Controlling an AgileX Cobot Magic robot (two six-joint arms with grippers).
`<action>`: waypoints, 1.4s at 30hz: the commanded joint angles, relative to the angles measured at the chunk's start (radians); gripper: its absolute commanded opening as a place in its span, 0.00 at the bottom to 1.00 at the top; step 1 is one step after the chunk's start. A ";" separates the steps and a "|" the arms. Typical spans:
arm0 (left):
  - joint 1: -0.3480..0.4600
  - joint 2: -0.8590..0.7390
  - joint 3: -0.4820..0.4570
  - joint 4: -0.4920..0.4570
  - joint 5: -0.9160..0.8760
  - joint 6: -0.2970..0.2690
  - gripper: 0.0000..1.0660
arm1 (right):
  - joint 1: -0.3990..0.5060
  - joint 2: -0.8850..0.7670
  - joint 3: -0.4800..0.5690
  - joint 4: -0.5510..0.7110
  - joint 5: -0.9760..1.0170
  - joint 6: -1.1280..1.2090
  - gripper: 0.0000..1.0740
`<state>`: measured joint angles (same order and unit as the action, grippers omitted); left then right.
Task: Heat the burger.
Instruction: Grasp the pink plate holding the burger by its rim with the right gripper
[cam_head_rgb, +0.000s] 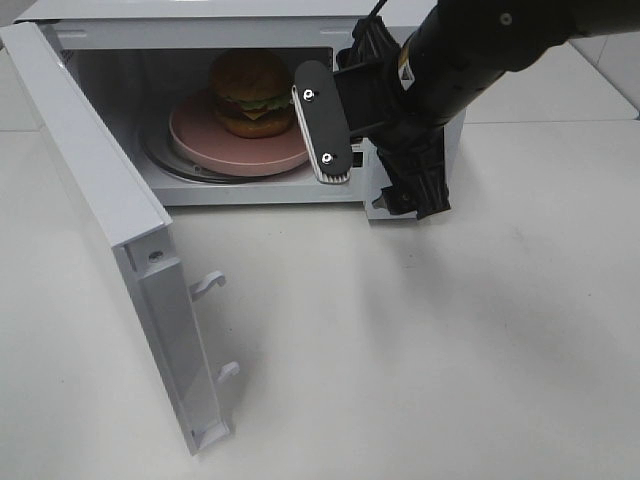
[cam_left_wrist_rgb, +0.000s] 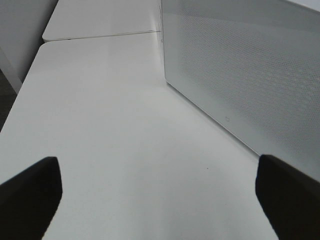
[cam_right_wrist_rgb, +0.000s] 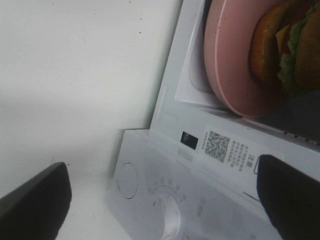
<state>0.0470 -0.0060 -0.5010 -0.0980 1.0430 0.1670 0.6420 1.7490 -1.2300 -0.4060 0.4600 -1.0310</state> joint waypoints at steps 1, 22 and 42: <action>0.005 -0.018 0.003 -0.002 0.000 -0.003 0.92 | 0.015 0.055 -0.058 -0.023 -0.019 0.009 0.90; 0.005 -0.018 0.003 -0.002 0.000 -0.003 0.92 | 0.046 0.298 -0.283 -0.041 -0.071 0.067 0.87; 0.005 -0.018 0.003 0.001 0.000 -0.003 0.92 | 0.000 0.501 -0.471 -0.010 -0.102 0.106 0.84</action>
<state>0.0470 -0.0060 -0.5010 -0.0960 1.0430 0.1670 0.6460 2.2490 -1.6930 -0.4180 0.3640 -0.9370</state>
